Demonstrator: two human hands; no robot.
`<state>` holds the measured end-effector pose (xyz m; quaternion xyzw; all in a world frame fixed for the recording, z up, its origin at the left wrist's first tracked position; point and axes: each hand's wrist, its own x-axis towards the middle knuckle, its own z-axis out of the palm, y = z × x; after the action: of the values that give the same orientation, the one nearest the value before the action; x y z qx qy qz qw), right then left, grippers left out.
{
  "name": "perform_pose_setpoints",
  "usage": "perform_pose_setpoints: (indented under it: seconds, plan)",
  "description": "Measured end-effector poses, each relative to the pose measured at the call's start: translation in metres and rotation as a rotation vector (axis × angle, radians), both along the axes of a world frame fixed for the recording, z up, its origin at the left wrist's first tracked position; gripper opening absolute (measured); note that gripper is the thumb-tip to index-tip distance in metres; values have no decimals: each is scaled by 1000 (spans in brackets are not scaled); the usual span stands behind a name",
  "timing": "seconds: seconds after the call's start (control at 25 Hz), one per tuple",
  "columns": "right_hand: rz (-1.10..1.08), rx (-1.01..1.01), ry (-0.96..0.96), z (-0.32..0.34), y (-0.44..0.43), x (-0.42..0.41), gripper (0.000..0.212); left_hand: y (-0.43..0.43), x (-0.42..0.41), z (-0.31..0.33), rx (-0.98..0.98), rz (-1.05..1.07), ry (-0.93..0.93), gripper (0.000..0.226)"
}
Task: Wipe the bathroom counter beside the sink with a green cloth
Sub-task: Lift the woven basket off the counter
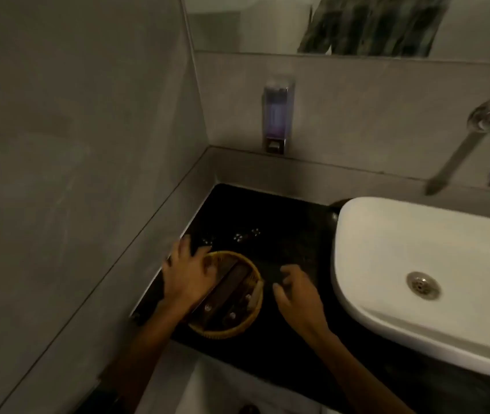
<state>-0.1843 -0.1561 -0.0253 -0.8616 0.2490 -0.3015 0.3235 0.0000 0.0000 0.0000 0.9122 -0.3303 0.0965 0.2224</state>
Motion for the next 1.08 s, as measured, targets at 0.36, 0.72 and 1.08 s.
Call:
perform_pose_setpoints:
  seconds: [0.36,0.72,1.08]
  plan:
    - [384,697,243,-104,171,81,53,249,18,-112,-276,323,523,38]
    - [223,755,234,-145,194,28,44,292,-40,-132,-322,297,790,56]
    - [3,489,253,-150,145,-28,40,221,-72,-173,-264,117,833,60]
